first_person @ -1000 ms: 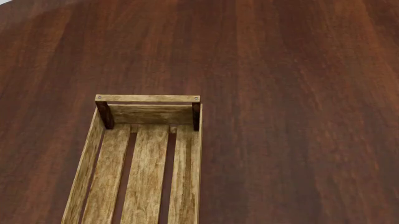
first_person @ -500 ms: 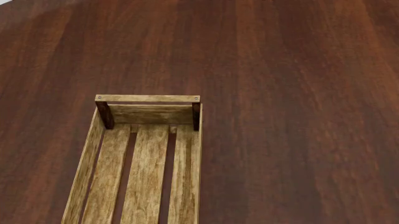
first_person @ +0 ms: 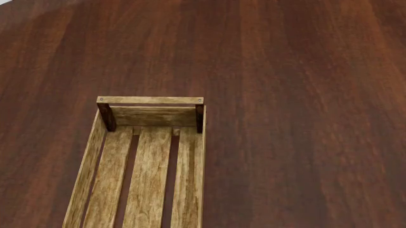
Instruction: Stack the left bowl on the right bowl and place them in the tray.
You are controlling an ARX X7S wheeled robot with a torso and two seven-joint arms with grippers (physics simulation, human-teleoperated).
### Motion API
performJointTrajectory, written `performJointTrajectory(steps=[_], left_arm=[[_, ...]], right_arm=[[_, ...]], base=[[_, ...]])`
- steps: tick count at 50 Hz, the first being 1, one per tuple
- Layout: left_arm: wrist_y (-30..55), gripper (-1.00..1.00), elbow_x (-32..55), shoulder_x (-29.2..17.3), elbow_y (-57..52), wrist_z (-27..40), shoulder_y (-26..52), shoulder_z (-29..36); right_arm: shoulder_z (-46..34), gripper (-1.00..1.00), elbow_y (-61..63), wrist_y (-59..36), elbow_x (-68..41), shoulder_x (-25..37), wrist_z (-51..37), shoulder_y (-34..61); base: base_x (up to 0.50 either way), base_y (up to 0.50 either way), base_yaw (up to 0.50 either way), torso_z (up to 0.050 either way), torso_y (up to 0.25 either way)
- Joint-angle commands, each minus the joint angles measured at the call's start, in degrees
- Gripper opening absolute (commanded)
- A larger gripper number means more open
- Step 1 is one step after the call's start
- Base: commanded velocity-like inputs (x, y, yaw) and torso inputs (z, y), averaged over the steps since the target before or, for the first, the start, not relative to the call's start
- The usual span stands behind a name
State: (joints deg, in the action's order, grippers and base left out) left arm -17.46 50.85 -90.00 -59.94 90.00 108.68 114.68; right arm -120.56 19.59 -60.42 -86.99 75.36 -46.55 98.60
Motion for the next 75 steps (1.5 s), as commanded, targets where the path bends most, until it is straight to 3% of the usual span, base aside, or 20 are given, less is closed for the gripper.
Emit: performJointTrajectory(steps=[1,15,25,75], left_arm=[[0.2,1.0,0.3,0.0,0.0,0.0,-0.2,-0.6],[-0.6,1.0,0.1,0.0,0.3,0.0,-0.8,-0.9],[-1.2,1.0,-0.7,0.0,0.9,0.0,-1.7,-0.6],[0.0,1.0,-1.0,0.0,0.1,0.0,-3.9,-1.7]], right_arm=[[0.8,1.0,0.3,-1.6,1.1,0.9,0.2,1.8],[1.6,1.0,1.4,-2.7,-0.3,1.2,-1.0,2.7],[0.6,1.0,-2.6,2.4,0.5,-2.4,0.1,-2.1],[-1.2,1.0,-15.8,17.5,0.6,-9.4,3.7,-18.3]], base=[[0.0,0.0,0.0,0.0,0.0],[0.0,0.0,0.0,0.0,0.0],[0.0,0.0,0.0,0.0,0.0],[0.0,0.0,0.0,0.0,0.0]])
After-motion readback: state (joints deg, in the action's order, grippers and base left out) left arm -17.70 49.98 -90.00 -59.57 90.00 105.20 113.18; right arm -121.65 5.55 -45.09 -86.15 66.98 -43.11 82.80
